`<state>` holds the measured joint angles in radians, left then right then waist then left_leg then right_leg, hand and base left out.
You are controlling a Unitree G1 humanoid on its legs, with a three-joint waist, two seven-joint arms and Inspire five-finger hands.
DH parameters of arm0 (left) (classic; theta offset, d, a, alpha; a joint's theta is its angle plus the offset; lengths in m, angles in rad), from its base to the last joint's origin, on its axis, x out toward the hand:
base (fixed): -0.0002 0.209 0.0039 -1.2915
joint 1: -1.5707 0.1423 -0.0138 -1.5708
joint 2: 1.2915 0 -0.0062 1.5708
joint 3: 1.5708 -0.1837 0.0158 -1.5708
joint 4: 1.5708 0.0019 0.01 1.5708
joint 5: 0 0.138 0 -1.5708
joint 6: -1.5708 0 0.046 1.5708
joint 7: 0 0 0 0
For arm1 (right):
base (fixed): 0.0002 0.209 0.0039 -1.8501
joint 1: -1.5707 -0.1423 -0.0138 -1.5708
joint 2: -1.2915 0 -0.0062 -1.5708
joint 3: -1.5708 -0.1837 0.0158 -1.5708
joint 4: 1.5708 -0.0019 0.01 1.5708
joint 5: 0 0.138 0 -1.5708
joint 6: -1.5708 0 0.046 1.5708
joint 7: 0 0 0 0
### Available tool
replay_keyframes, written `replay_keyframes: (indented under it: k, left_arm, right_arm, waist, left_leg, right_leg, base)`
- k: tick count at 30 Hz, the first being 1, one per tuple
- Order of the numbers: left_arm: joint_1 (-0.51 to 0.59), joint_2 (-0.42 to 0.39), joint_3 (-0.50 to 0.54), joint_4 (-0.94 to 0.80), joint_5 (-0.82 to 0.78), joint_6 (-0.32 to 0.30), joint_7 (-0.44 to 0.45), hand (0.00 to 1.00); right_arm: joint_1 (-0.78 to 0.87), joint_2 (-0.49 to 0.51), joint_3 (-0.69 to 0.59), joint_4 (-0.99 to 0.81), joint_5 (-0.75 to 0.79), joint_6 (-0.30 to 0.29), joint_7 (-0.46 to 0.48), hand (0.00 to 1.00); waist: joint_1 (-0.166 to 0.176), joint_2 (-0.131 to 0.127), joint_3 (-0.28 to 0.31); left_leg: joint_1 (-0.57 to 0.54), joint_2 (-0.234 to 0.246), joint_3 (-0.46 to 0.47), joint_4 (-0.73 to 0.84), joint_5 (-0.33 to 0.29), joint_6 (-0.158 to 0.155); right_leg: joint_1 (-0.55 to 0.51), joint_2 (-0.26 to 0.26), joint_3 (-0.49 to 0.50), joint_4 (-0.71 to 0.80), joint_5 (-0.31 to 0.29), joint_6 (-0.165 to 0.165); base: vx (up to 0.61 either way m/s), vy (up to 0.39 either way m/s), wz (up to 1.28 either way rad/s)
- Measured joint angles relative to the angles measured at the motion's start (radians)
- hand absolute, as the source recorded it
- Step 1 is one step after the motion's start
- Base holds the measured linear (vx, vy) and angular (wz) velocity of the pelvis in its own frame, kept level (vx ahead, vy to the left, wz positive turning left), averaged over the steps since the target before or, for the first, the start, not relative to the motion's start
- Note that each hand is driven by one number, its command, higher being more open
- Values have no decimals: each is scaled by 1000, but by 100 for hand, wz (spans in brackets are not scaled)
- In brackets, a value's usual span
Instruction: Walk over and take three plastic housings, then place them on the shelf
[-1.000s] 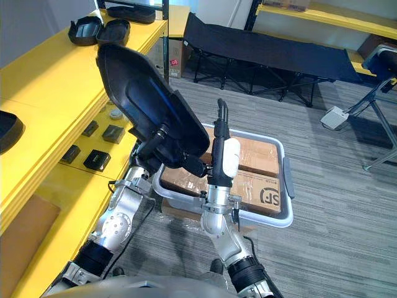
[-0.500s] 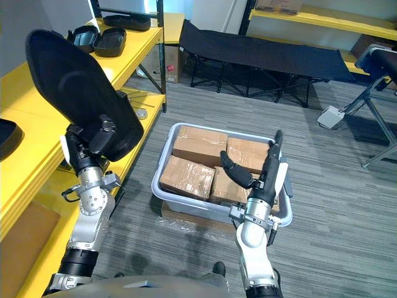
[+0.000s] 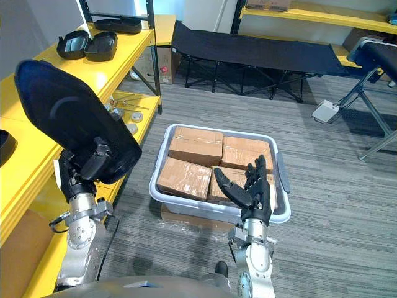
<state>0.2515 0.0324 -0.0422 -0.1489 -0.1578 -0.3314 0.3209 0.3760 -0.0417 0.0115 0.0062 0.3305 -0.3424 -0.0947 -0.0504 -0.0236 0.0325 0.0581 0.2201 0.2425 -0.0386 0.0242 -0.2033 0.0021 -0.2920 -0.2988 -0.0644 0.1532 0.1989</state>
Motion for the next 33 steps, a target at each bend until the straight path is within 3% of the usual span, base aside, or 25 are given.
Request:
replay_keyframes:
  k: [7, 9, 13, 16, 19, 24, 27, 29, 31, 33]
  left_arm:
    - [34, 4, 38, -167, 3, -66, 0, 0]
    - [38, 3, 70, -214, 2, -67, -6, 0]
    - [95, -5, 231, -302, -73, -114, -72, 0]
    - [131, -30, 335, -323, -133, -150, -97, 0]
    - [164, -41, 376, -333, -183, -175, -124, 0]
    - [189, -52, 365, -333, -188, -159, -166, 0]
    - [168, -54, 330, -333, -187, -150, -246, 0]
    - [155, -53, 312, -332, -188, -150, -299, 0]
    - [152, -50, 295, -332, -190, -150, -324, 0]
    - [136, -3, 270, -322, -199, -151, -387, 0]
  right_arm:
    - [-67, -26, 56, 1, -2, 1, 45, 100]
    - [-118, -44, 90, 16, -6, 2, 42, 100]
    - [-218, -56, 163, 42, -51, 6, 39, 100]
    - [-253, -64, 205, 42, -91, 13, 47, 100]
    - [-299, -66, 218, 54, -88, 23, 76, 100]
    - [-352, -73, 227, 72, -71, 44, 115, 100]
    - [-340, -75, 197, 67, -71, 62, 118, 100]
    - [-331, -81, 174, 67, -78, 81, 119, 100]
    - [-314, -81, 169, 66, -81, 81, 134, 100]
    - [-279, -81, 161, 42, -88, 80, 137, 100]
  waist:
    - [37, 15, -1]
    - [68, 20, 0]
    - [146, 26, 0]
    - [205, 21, 3]
    - [235, 15, 2]
    - [234, 11, 6]
    - [204, -3, 18]
    - [211, -5, 28]
    - [213, -2, 32]
    - [181, 0, 58]
  left_leg:
    - [-46, -1, -73, 19, -1, 7]
    - [-71, -2, -123, 32, 1, 7]
    - [-123, -22, -256, 32, 25, 6]
    - [-126, -33, -303, 12, 37, 9]
    - [-125, -36, -314, 11, 41, 4]
    - [-126, -34, -308, 18, 39, 7]
    - [-182, -50, -269, 37, 89, 39]
    - [-190, -53, -270, 22, 112, 46]
    - [-188, -57, -296, 4, 126, 47]
    - [-190, -81, -341, -3, 146, 66]
  right_leg:
    - [32, -3, -78, -10, -1, 0]
    - [52, -3, -130, -10, -4, -3]
    - [112, -6, -271, -9, -24, 1]
    - [135, -13, -326, 14, -52, 5]
    - [136, -20, -337, 35, -67, 0]
    - [130, -20, -330, 45, -74, 0]
    - [153, -27, -412, 60, -87, -6]
    - [160, -30, -439, 90, -110, 3]
    - [155, -45, -437, 159, -167, -1]
    - [123, -39, -304, 275, -311, -12]
  base:
    - [-5, -2, 28]
    - [-2, -5, 70]
    - [0, -4, 86]
    - [6, -11, 62]
    - [4, -6, 17]
    - [-14, -9, -3]
    - [-24, -8, 63]
    - [-55, 1, 77]
    - [-50, -8, 56]
    - [-134, -43, 98]
